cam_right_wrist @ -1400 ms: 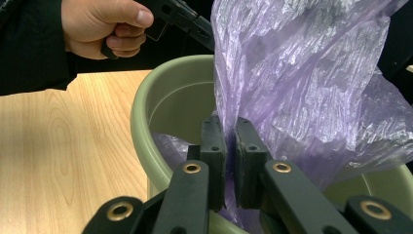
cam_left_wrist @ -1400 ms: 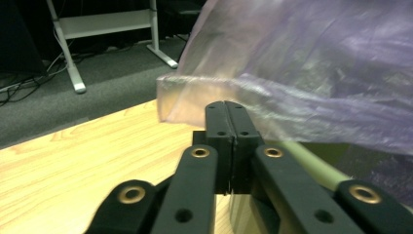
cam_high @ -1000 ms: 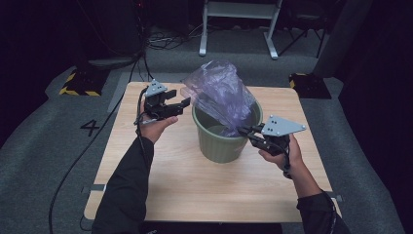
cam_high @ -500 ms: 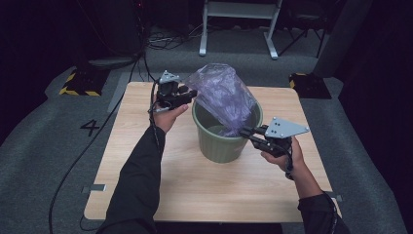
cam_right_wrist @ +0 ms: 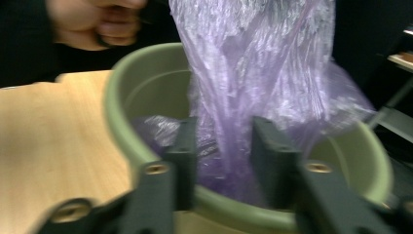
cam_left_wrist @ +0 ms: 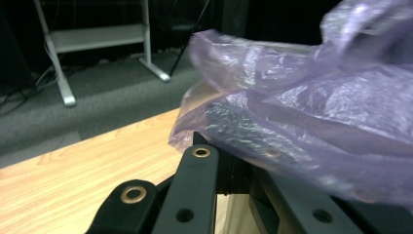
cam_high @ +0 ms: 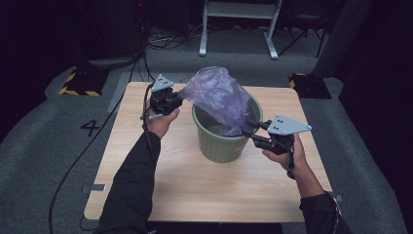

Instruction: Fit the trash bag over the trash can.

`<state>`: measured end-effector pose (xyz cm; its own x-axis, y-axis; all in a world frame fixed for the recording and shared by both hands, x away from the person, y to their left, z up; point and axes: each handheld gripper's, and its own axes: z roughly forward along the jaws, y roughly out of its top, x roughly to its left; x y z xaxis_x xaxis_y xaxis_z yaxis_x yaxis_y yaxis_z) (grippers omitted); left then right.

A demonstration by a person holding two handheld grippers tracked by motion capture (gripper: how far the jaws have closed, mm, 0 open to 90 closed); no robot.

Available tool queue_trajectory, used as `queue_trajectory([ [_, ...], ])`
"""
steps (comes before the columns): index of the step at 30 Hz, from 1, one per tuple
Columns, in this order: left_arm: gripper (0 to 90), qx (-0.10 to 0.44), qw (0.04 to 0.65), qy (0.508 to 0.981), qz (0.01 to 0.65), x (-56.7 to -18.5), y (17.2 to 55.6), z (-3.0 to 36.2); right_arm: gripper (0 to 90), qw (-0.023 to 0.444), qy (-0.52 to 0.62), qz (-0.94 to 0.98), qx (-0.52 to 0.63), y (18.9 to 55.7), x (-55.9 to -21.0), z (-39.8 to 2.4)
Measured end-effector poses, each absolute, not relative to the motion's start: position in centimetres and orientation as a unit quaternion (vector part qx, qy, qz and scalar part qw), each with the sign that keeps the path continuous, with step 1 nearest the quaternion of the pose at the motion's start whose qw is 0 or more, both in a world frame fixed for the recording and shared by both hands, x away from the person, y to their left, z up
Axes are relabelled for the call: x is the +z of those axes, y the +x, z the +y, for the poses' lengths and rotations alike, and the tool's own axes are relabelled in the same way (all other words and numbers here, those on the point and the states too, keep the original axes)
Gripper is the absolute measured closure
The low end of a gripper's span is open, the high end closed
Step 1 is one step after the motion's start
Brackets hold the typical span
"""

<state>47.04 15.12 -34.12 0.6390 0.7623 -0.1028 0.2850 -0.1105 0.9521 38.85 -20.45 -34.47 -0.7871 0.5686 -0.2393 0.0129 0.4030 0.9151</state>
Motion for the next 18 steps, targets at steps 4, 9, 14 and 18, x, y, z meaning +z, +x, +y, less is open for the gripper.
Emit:
queue_trajectory([
  [4,89.9,0.212,0.584,0.708,0.335,-34.1,44.8,15.7,36.3,0.283,0.206,0.784,0.513,39.0,-34.2,-20.6],
  [9,89.9,0.215,0.603,0.713,0.286,-33.8,41.8,15.7,26.0,0.303,0.213,0.768,0.522,38.5,-33.5,-20.5],
  [14,89.9,0.220,0.600,0.733,0.233,-34.2,38.4,14.6,24.6,0.309,0.227,0.754,0.533,38.5,-32.8,-20.7],
  [18,89.9,0.224,0.588,0.748,0.211,-34.8,37.1,13.5,24.6,0.302,0.235,0.748,0.542,38.4,-32.6,-20.9],
])
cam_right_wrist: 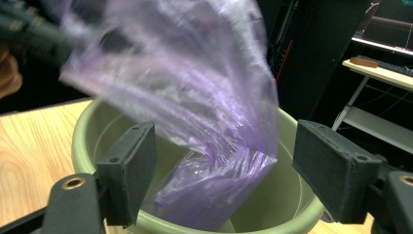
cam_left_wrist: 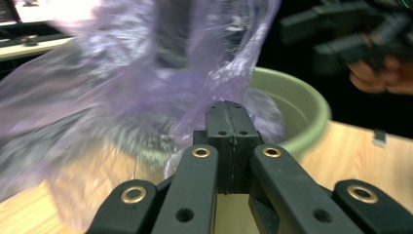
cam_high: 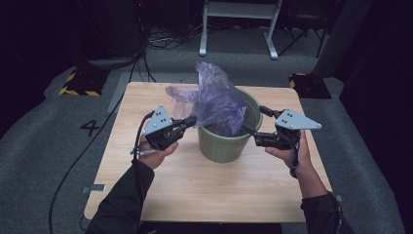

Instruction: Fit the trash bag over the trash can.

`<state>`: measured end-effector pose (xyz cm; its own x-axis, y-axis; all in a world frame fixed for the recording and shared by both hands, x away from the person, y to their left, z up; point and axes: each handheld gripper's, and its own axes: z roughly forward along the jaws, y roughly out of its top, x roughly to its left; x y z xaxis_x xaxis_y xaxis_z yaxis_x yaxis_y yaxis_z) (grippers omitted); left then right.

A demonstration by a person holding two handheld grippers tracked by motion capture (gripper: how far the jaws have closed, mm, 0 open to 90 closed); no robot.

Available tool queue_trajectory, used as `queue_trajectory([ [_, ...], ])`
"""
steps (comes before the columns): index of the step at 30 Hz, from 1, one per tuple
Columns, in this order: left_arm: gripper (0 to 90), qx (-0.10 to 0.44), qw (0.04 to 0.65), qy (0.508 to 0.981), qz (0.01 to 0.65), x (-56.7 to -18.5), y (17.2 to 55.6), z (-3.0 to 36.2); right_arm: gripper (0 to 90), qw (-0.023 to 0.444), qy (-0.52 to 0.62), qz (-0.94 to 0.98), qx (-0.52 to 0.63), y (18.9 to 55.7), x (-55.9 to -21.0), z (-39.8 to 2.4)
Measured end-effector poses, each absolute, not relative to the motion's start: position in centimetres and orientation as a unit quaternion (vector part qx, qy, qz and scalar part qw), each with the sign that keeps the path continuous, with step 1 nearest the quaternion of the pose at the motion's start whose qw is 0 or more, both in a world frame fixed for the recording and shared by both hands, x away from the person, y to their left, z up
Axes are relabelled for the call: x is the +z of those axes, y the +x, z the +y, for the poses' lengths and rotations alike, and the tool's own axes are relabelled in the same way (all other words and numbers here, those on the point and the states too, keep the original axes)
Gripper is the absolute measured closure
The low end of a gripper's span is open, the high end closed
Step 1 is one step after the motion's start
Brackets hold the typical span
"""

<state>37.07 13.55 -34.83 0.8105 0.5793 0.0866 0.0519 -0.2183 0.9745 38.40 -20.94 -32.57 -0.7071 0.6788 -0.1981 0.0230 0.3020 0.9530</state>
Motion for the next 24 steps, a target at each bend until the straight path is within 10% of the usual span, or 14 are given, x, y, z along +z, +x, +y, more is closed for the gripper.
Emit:
queue_trajectory([
  [24,89.8,0.227,0.546,0.786,0.180,-38.2,34.7,7.6,23.7,0.238,0.182,0.764,0.572,33.7,-32.5,-16.3],
])
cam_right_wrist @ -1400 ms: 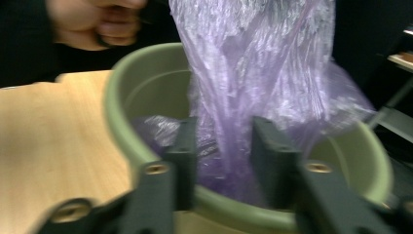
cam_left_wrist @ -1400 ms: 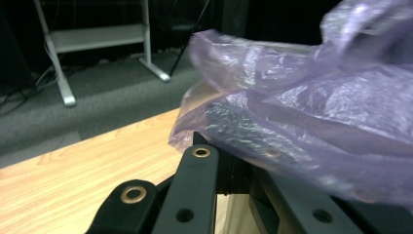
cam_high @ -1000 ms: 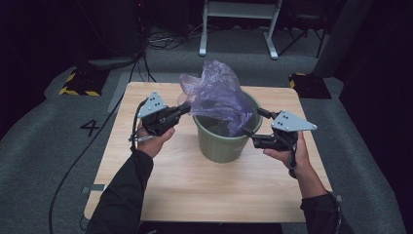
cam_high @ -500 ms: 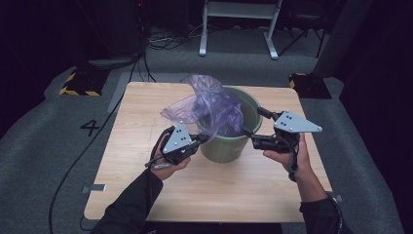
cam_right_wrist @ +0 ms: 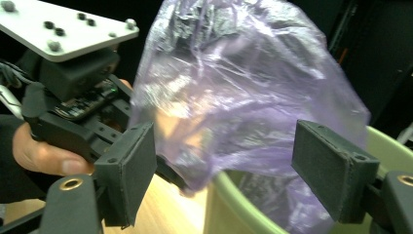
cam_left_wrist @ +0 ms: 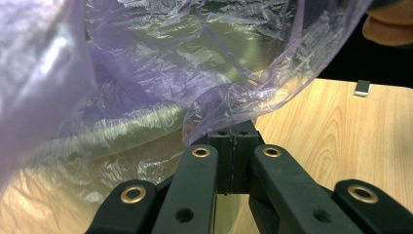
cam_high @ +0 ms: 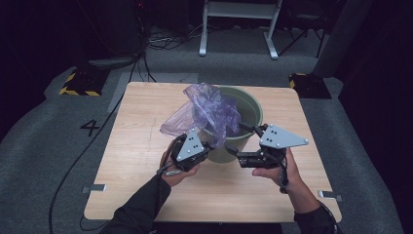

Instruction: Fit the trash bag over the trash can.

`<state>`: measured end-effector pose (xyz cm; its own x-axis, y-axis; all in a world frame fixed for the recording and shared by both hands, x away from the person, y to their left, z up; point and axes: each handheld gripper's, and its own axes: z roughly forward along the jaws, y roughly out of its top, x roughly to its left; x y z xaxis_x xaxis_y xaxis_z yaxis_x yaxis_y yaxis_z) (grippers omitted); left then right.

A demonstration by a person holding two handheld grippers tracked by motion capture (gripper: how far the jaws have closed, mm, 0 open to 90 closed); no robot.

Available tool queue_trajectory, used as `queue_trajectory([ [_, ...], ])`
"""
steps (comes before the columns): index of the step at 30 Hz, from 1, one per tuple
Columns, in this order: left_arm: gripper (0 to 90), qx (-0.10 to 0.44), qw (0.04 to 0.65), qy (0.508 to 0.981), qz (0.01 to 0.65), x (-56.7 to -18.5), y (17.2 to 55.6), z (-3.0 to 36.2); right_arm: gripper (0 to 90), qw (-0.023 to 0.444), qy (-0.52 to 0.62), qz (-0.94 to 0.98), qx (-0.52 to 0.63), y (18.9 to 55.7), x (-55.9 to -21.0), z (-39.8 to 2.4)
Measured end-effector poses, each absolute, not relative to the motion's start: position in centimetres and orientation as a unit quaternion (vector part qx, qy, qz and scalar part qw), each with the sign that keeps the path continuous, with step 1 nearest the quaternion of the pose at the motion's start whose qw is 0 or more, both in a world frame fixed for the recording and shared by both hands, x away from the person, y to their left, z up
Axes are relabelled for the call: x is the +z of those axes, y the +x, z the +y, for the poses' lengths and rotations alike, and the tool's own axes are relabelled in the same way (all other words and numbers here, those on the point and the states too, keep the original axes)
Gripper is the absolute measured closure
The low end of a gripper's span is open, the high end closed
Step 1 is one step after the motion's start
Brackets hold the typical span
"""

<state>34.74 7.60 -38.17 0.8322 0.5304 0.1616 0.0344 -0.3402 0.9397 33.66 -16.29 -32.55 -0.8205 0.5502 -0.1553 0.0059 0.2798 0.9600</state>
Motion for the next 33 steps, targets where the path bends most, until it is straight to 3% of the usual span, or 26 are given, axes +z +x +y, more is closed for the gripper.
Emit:
queue_trajectory([
  [7,89.8,0.228,0.541,0.790,0.176,-38.7,34.7,6.4,23.3,0.226,0.173,0.765,0.578,33.5,-33.2,-15.0],
  [9,89.7,0.228,0.539,0.791,0.177,-38.8,34.7,6.0,26.9,0.232,0.169,0.764,0.578,33.3,-33.5,-14.6],
  [12,89.5,0.223,0.541,0.791,0.175,-39.0,34.6,5.5,50.6,0.238,0.164,0.765,0.575,33.4,-33.8,-14.3],
  [13,87.9,0.222,0.541,0.792,0.175,-39.1,34.6,5.4,65.7,0.239,0.159,0.772,0.567,33.5,-34.0,-14.1],
  [14,87.9,0.224,0.541,0.792,0.176,-39.2,34.5,5.3,65.7,0.239,0.159,0.772,0.567,33.5,-34.0,-14.1],
  [17,84.4,0.226,0.539,0.792,0.178,-39.3,34.3,5.2,83.4,0.240,0.163,0.773,0.565,33.8,-34.2,-14.4],
  [20,77.7,0.233,0.539,0.790,0.176,-39.3,33.8,5.3,90.0,0.243,0.171,0.771,0.563,34.1,-34.3,-14.9],
  [22,56.9,0.242,0.534,0.790,0.176,-39.2,33.4,5.3,90.0,0.249,0.178,0.769,0.560,34.2,-34.3,-15.2],
  [23,56.9,0.242,0.532,0.793,0.173,-39.2,33.2,5.4,90.0,0.253,0.180,0.767,0.561,34.2,-34.3,-15.4],
  [28,25.8,0.242,0.528,0.795,0.176,-38.9,32.0,6.3,90.0,0.258,0.196,0.756,0.569,34.3,-34.1,-16.8],
  [33,21.4,0.226,0.554,0.780,0.183,-38.2,31.0,8.3,90.0,0.257,0.215,0.747,0.574,34.5,-34.3,-18.2],
])
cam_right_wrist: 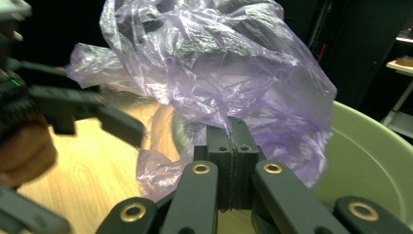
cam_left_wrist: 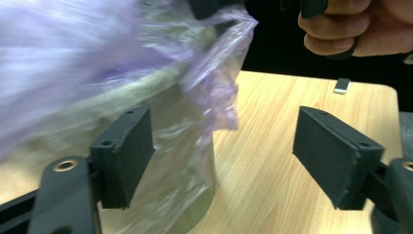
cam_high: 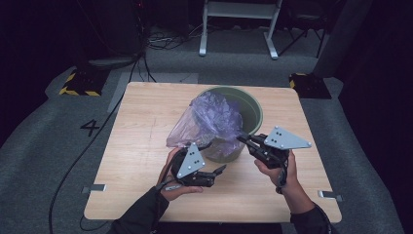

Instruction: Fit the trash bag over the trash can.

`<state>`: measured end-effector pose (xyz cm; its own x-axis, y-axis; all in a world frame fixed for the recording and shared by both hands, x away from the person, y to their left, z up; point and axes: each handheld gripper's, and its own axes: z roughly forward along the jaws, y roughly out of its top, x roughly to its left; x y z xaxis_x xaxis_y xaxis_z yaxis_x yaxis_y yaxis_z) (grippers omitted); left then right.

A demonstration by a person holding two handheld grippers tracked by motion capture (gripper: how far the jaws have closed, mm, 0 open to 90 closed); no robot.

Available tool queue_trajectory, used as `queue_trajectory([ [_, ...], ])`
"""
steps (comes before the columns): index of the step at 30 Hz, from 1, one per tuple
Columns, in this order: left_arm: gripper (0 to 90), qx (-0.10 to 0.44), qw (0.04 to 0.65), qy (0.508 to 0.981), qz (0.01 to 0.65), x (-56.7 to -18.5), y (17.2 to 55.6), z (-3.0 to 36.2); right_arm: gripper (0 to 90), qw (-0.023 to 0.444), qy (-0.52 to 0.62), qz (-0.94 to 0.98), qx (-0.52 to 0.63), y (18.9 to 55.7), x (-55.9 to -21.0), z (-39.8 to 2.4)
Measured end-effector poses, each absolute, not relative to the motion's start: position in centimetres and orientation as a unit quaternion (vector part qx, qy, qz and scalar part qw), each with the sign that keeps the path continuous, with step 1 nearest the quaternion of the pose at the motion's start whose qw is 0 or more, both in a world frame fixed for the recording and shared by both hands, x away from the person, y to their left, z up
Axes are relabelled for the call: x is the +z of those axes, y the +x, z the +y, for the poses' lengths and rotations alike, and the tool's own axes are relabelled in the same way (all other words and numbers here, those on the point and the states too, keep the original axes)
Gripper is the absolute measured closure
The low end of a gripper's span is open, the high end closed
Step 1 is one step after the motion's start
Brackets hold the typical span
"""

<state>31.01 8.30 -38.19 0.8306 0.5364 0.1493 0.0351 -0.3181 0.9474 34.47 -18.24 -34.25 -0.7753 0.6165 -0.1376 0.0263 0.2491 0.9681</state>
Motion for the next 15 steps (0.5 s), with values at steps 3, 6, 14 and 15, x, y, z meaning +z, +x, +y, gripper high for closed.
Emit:
queue_trajectory([
  [3,21.8,0.221,0.567,0.770,0.191,-37.5,30.6,9.6,90.0,0.253,0.223,0.742,0.579,34.5,-34.4,-19.1],
  [6,22.2,0.224,0.580,0.760,0.188,-36.7,29.9,10.8,90.0,0.255,0.239,0.736,0.580,34.7,-34.7,-20.2],
  [14,23.6,0.283,0.581,0.731,0.219,-34.1,29.8,13.0,90.0,0.264,0.251,0.731,0.577,34.8,-35.0,-21.7],
  [15,23.6,0.292,0.576,0.731,0.219,-33.9,30.0,13.0,90.0,0.264,0.251,0.731,0.577,34.8,-35.0,-21.7],
])
